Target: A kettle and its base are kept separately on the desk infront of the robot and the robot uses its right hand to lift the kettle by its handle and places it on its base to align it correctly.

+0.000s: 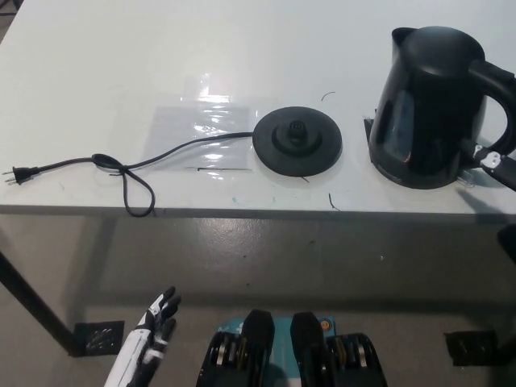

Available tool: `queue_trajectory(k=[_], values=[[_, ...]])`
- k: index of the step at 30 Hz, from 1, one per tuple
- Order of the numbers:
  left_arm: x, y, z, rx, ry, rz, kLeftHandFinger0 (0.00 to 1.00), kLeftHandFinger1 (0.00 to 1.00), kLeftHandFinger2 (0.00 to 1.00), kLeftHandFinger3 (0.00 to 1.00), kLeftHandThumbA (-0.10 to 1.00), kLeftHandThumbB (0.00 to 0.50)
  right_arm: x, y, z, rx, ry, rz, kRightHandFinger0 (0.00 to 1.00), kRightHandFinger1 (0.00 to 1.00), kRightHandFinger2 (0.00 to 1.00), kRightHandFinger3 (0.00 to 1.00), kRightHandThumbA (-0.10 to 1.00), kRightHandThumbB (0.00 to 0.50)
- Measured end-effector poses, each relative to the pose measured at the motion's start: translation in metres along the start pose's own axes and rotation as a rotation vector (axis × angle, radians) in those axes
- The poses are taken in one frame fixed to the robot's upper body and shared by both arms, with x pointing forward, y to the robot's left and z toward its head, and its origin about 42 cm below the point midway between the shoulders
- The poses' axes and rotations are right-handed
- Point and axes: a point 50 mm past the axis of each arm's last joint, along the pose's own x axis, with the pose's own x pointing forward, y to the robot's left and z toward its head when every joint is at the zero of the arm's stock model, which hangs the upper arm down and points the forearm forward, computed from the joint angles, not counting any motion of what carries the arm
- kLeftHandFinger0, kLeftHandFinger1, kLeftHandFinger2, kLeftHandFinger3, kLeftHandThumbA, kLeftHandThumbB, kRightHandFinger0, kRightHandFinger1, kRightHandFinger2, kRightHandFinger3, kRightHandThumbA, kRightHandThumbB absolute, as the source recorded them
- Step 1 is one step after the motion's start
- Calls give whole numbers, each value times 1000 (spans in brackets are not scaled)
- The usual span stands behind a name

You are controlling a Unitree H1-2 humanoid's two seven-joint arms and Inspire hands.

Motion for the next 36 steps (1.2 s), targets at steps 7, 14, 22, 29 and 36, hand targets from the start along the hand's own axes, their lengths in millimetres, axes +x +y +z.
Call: queue_trajectory(k=[7,14,22,29,36], values=[[-1,4,-1,44,6,-8,1000,1000,1000,1000,589,71,6,2,-8,-5,31,-5,1000,1000,1000,1000,1000,270],[-1,4,-2,57,9,-11,1000,1000,1000,1000,577,78,13,4,-16,-8,61,-16,1000,1000,1000,1000,1000,276],[-1,4,-2,57,9,-11,1000,1000,1000,1000,600,88,15,5,-17,-8,63,-24,1000,1000,1000,1000,1000,208],[0,4,-2,59,7,-13,1000,1000,1000,1000,661,77,20,9,-10,117,25,-123,52,83,252,416,587,256],[0,4,-2,61,7,-13,1000,1000,1000,1000,712,91,28,18,-3,268,2,-274,0,0,208,54,217,217]])
